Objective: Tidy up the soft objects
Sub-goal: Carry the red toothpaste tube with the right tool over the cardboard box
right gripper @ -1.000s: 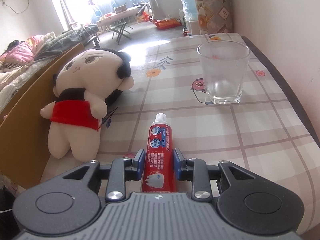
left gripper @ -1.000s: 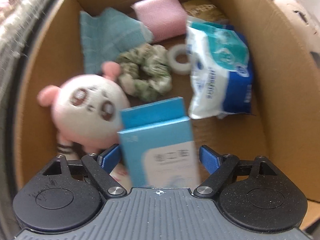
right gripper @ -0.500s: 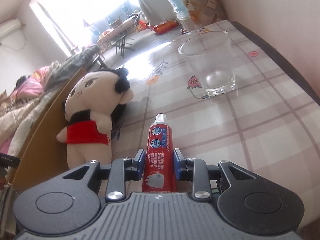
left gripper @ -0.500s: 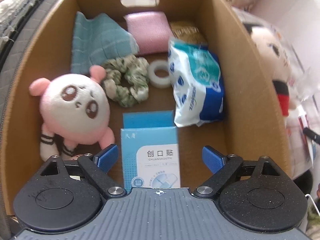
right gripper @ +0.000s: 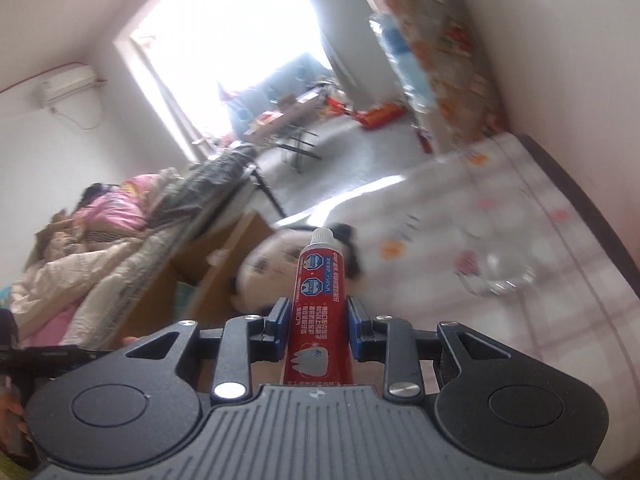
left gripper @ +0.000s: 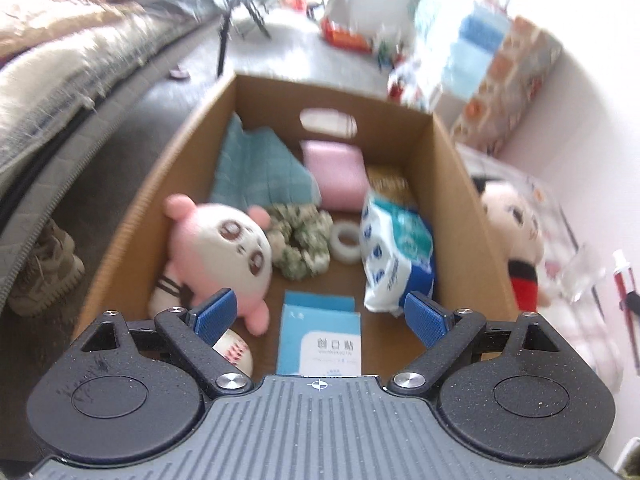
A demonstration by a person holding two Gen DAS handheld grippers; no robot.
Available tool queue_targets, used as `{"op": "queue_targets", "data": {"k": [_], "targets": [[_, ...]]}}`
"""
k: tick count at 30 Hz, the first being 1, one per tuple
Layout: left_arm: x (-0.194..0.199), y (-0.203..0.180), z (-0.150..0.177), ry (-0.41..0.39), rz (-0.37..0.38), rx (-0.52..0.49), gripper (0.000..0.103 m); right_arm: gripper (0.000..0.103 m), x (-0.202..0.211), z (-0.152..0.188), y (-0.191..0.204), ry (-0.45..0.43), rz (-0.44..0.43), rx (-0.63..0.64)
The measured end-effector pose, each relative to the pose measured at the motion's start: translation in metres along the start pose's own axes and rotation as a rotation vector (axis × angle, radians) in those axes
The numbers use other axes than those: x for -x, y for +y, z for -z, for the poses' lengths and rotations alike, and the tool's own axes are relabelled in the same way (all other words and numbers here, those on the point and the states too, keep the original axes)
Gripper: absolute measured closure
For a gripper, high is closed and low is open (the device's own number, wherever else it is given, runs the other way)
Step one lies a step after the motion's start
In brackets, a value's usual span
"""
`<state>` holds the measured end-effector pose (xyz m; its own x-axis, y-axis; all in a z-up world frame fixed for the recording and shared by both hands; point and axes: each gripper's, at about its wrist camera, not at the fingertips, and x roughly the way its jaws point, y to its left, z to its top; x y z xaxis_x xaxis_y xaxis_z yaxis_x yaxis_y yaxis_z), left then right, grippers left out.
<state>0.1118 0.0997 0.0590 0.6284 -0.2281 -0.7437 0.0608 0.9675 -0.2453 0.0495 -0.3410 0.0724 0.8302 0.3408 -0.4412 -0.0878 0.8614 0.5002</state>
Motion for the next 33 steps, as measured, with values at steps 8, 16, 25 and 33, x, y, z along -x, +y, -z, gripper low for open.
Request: {"op": "queue_targets", "data": {"k": [8,16,25,33], "targets": [[0.029,0.017,0.014,-0.145,-0.012,0.058,0.01,0.071,-0.053,-0.026,0.099,0.074,-0.285,0.069],[0.037,0.031,0.023,-0.207,-0.022,0.076,0.01,0.071,-0.149,0.003,0.176,0.364,-0.331,0.205],[0.039,0.049,0.023,-0.246,0.014,0.104,0.01,0.071,-0.208,0.059,0.226,0.642,-0.121,0.522],[0.035,0.061,0.025,-0.26,0.041,0.137,0.01,0.071,-0.23,0.068,0.243,0.683,0.022,0.671]]}}
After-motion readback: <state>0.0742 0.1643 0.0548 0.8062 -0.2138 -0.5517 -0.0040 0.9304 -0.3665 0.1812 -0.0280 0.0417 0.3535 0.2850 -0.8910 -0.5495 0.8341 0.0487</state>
